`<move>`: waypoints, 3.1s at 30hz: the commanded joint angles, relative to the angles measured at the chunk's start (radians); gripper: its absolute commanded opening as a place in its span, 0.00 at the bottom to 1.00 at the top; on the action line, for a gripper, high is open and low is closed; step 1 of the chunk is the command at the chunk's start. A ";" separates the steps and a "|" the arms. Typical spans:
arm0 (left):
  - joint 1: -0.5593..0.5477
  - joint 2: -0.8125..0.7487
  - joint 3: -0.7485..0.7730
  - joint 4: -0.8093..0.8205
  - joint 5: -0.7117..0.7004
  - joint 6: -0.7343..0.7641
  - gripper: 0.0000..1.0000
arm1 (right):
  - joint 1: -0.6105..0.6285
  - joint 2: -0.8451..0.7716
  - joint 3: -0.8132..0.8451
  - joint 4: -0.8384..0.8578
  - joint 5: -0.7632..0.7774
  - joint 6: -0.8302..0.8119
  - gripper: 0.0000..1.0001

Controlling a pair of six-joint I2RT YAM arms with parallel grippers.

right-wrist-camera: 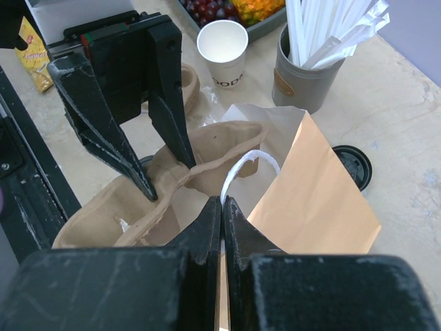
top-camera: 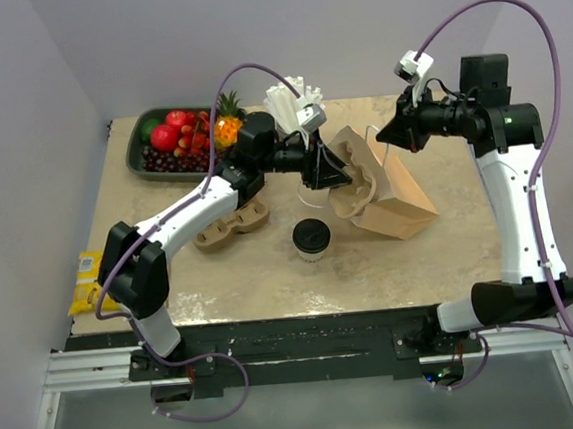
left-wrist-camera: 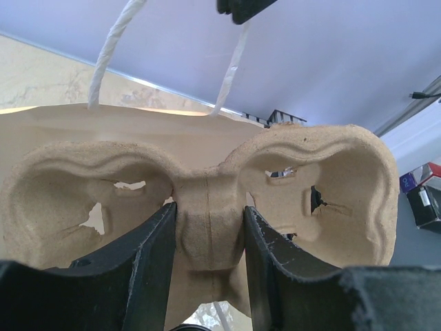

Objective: Pack the takeout coffee

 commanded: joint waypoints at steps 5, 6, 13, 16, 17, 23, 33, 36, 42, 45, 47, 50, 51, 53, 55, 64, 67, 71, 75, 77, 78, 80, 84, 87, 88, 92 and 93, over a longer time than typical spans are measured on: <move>-0.001 -0.030 0.042 0.025 0.023 0.036 0.30 | 0.003 0.001 0.048 -0.033 -0.028 -0.020 0.00; -0.001 -0.022 0.059 0.011 0.000 0.052 0.30 | 0.003 0.001 0.048 -0.040 -0.029 -0.029 0.00; 0.003 0.031 0.097 0.007 -0.020 0.100 0.30 | 0.003 -0.007 0.045 -0.083 -0.051 -0.059 0.00; 0.003 0.053 0.131 -0.028 -0.042 0.159 0.30 | 0.003 -0.007 0.044 -0.091 -0.057 -0.064 0.00; 0.003 0.057 0.145 -0.045 -0.049 0.190 0.30 | 0.003 -0.008 0.044 -0.089 -0.060 -0.064 0.00; 0.005 0.084 0.162 -0.091 -0.083 0.279 0.30 | 0.003 -0.007 0.047 -0.076 -0.062 -0.043 0.00; 0.011 0.028 0.129 -0.089 -0.131 0.364 0.30 | 0.003 0.007 0.056 -0.077 -0.048 -0.043 0.00; 0.008 -0.004 0.117 -0.092 -0.111 0.367 0.29 | 0.002 0.006 0.050 -0.060 -0.032 -0.027 0.00; -0.008 -0.082 0.129 -0.120 -0.178 0.377 0.28 | 0.003 0.001 0.041 -0.017 0.004 0.002 0.00; -0.029 -0.107 0.145 -0.164 -0.291 0.416 0.28 | 0.003 0.006 0.041 -0.004 0.011 0.016 0.00; -0.044 -0.117 0.134 -0.183 -0.368 0.449 0.27 | 0.003 0.009 0.042 0.010 0.011 0.032 0.00; -0.075 -0.128 0.103 -0.181 -0.509 0.479 0.27 | 0.003 0.013 0.042 0.032 0.009 0.065 0.00; -0.099 -0.128 0.099 -0.181 -0.576 0.497 0.27 | 0.003 0.015 0.042 0.038 0.008 0.072 0.00; -0.138 -0.128 0.084 -0.181 -0.667 0.543 0.27 | 0.003 0.018 0.042 0.050 0.007 0.095 0.00; -0.191 -0.133 0.068 -0.172 -0.781 0.592 0.27 | 0.003 0.018 0.042 0.062 0.014 0.115 0.00; -0.236 -0.121 0.092 -0.155 -0.986 0.673 0.26 | 0.003 0.010 0.036 0.070 0.012 0.134 0.00; -0.236 -0.125 0.111 -0.172 -0.990 0.692 0.26 | 0.003 0.007 0.031 0.073 0.015 0.134 0.00; -0.239 -0.119 0.125 -0.183 -1.016 0.710 0.26 | 0.002 0.004 0.027 0.081 0.018 0.141 0.00; -0.244 -0.108 0.110 -0.174 -1.025 0.730 0.26 | 0.003 0.003 0.024 0.084 0.017 0.145 0.00; -0.248 -0.104 0.097 -0.177 -1.016 0.727 0.26 | 0.003 0.007 0.027 0.084 0.015 0.148 0.00; -0.250 -0.105 0.090 -0.177 -1.011 0.726 0.26 | 0.003 0.007 0.028 0.085 0.014 0.149 0.00; -0.258 -0.105 0.071 -0.177 -0.978 0.718 0.26 | 0.003 0.009 0.027 0.085 0.011 0.151 0.00; -0.278 -0.102 0.077 -0.189 -0.945 0.698 0.26 | 0.003 0.006 0.010 0.098 0.012 0.158 0.00; -0.288 -0.093 0.083 -0.189 -0.941 0.684 0.25 | 0.003 0.001 0.004 0.112 0.012 0.174 0.00; -0.291 -0.093 0.083 -0.189 -0.939 0.680 0.25 | 0.003 0.001 0.004 0.119 0.014 0.178 0.00; -0.294 -0.091 0.090 -0.243 -0.899 0.646 0.25 | 0.003 -0.003 0.004 0.121 0.017 0.181 0.00; -0.294 -0.094 0.090 -0.249 -0.884 0.640 0.25 | 0.003 -0.003 0.002 0.122 0.021 0.181 0.00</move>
